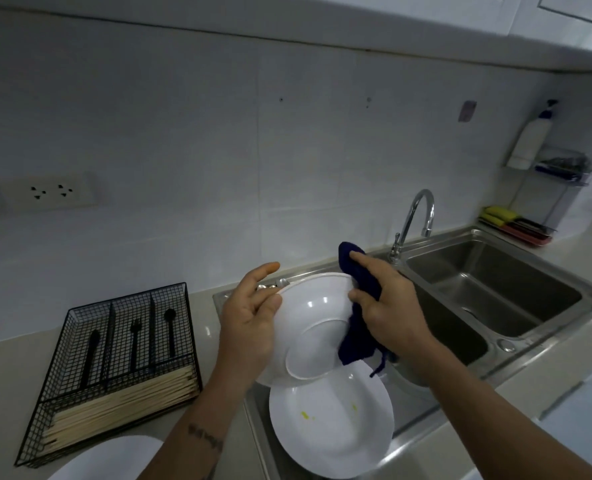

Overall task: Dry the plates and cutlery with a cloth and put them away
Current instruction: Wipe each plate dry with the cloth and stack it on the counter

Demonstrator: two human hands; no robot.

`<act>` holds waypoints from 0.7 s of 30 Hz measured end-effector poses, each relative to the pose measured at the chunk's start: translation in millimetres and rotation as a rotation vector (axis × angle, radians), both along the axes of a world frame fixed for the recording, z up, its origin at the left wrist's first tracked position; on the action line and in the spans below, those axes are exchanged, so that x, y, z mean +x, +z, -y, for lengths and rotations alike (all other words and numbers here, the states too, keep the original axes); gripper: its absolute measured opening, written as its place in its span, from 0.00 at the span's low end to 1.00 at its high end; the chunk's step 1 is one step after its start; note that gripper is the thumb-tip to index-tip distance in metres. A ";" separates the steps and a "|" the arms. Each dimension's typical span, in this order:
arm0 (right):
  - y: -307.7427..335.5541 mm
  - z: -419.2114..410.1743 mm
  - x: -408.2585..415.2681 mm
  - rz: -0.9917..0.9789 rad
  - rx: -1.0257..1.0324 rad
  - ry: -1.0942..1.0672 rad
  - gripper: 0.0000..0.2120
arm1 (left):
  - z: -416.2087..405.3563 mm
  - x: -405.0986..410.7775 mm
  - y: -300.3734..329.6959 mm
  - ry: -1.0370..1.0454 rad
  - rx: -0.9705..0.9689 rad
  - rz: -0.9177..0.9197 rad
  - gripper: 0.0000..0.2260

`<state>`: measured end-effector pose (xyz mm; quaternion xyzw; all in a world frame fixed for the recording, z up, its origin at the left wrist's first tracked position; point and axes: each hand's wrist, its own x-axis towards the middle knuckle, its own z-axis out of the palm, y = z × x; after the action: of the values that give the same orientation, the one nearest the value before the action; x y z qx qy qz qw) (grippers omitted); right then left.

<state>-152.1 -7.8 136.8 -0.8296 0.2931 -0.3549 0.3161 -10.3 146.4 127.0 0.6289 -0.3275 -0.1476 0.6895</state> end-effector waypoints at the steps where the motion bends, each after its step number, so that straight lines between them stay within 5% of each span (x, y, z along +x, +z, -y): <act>1: -6.1 -5.5 3.2 0.006 -0.061 -0.056 0.27 | 4.9 -3.1 -1.4 0.020 0.007 -0.008 0.20; 5: -24.1 -35.0 20.5 0.028 -0.325 -0.020 0.27 | 22.7 -19.3 -0.6 0.107 0.020 -0.086 0.19; 10: -28.4 -46.5 29.7 -0.182 -0.584 0.111 0.28 | 26.2 -17.9 2.1 0.159 0.017 -0.339 0.15; 13: -33.7 -30.7 24.6 -0.184 -0.518 -0.013 0.28 | 18.6 -11.3 1.3 0.214 0.026 -0.483 0.15; 17: -57.3 -14.6 8.3 -0.108 -0.160 -0.051 0.29 | 10.9 6.5 -5.6 0.291 0.059 -0.607 0.13; 21: -52.6 -24.2 19.7 -0.182 -0.402 -0.027 0.27 | 19.8 7.0 -10.0 0.255 0.085 -0.648 0.13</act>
<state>-132.4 16.5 84.2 -0.9005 0.2549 -0.3341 0.1119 -3.3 126.6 117.0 0.6134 -0.0042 -0.2659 0.7436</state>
